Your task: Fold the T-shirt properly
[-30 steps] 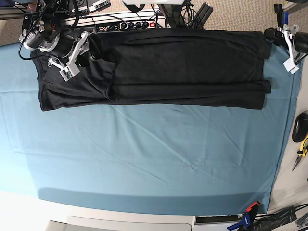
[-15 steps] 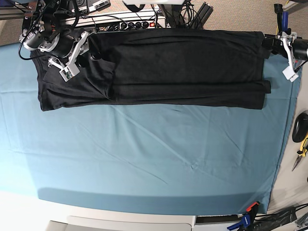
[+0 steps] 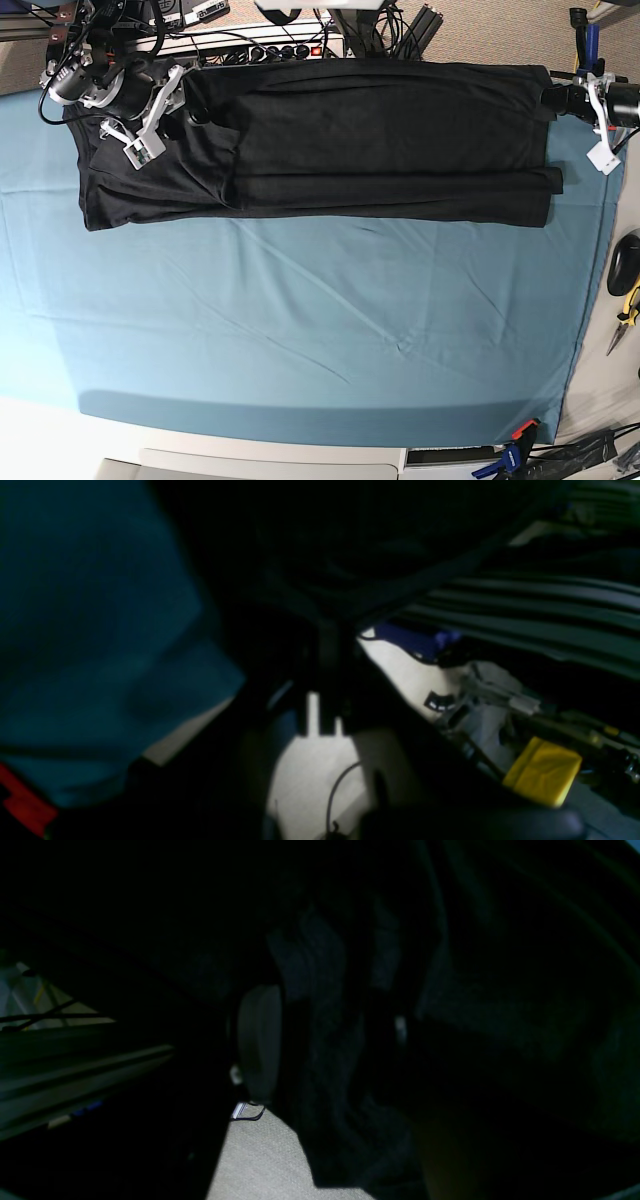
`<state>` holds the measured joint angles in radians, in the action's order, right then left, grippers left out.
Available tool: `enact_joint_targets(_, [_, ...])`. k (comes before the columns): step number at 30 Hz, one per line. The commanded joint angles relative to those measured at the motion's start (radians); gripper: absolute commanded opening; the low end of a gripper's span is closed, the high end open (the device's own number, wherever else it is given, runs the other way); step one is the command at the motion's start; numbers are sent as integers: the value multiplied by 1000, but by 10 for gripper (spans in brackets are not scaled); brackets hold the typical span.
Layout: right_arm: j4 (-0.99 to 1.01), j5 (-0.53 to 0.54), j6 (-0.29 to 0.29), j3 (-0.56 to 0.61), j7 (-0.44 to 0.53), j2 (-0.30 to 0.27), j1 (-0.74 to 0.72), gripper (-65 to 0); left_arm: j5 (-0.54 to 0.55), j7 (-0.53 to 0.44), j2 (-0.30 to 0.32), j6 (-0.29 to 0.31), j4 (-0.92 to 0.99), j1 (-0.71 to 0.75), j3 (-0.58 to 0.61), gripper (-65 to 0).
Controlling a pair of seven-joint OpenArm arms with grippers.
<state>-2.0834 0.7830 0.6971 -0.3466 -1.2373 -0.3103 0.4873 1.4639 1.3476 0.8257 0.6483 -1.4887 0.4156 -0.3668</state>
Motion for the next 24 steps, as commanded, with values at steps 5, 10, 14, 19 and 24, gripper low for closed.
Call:
enact_joint_targets(5, [-18, 10, 1, -8, 23, -11, -3, -375, 20, -46, 22, 7, -10, -55, -10, -650])
enact_joint_targets(10, [-18, 10, 1, -8, 23, -11, -3, -375, -77, -120, 22, -6, -10, -131, -10, -650])
enact_joint_targets(14, [-18, 9, 1, -8, 23, -11, -3, -375, -125, -137, 22, -23, -10, -161, -10, -650])
enact_joint_targets(19, [-18, 10, 1, -8, 23, -11, -3, -375, -130, -137, 22, -22, -10, -161, -10, -623])
enact_joint_targets(24, [-18, 10, 1, -8, 23, -11, -3, -375, -176, -162, 22, -16, -10, -161, -10, -353])
